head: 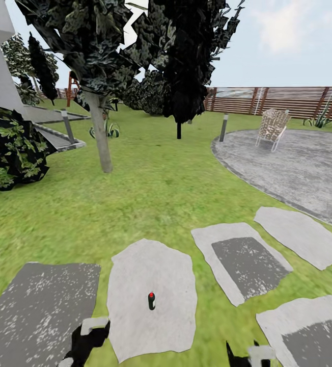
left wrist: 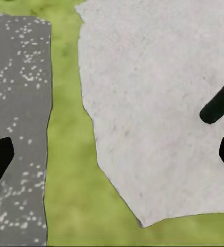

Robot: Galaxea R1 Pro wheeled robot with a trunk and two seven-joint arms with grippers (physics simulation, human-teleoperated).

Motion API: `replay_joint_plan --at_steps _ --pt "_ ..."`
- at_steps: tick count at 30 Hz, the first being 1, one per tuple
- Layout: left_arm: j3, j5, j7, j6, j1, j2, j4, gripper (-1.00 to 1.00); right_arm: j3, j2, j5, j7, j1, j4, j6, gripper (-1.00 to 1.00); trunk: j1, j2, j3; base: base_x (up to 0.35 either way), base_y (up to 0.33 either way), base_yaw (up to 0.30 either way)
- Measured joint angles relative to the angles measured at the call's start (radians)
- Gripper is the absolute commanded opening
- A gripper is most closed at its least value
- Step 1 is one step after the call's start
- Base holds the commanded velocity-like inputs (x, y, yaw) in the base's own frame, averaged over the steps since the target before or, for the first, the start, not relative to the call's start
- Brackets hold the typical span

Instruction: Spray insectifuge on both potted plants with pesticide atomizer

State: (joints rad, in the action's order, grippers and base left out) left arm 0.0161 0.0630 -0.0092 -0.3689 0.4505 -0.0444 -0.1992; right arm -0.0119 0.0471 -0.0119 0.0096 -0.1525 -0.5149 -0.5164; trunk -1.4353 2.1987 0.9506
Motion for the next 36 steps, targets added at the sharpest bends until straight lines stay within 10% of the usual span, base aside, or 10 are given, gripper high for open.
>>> replay_joint_plan --at_steps 4,8,26,36 --pt "-0.086 -0.001 0.001 0.079 0.100 -0.001 -0.003 1.00 0.000 -0.002 0.001 -0.001 -0.214 -0.080 0.096 1.00 0.000 0.000 0.000 0.000 0.000 0.000" --pt "-0.101 -0.001 0.001 0.075 0.098 -0.002 -0.003 1.00 -0.001 -0.001 0.001 -0.001 -0.263 -0.089 0.143 1.00 0.000 0.000 0.000 0.000 0.000 0.000" --pt "-0.145 -0.007 -0.002 0.069 0.098 -0.002 -0.007 1.00 0.008 0.005 -0.005 0.005 -0.281 -0.090 0.156 1.00 0.000 0.000 0.000 0.000 0.000 0.000" --pt "-0.142 -0.007 -0.001 0.068 0.099 -0.001 -0.007 1.00 0.007 0.005 -0.005 0.006 -0.280 -0.090 0.156 1.00 -0.038 0.070 0.035 0.000 0.000 -0.159"
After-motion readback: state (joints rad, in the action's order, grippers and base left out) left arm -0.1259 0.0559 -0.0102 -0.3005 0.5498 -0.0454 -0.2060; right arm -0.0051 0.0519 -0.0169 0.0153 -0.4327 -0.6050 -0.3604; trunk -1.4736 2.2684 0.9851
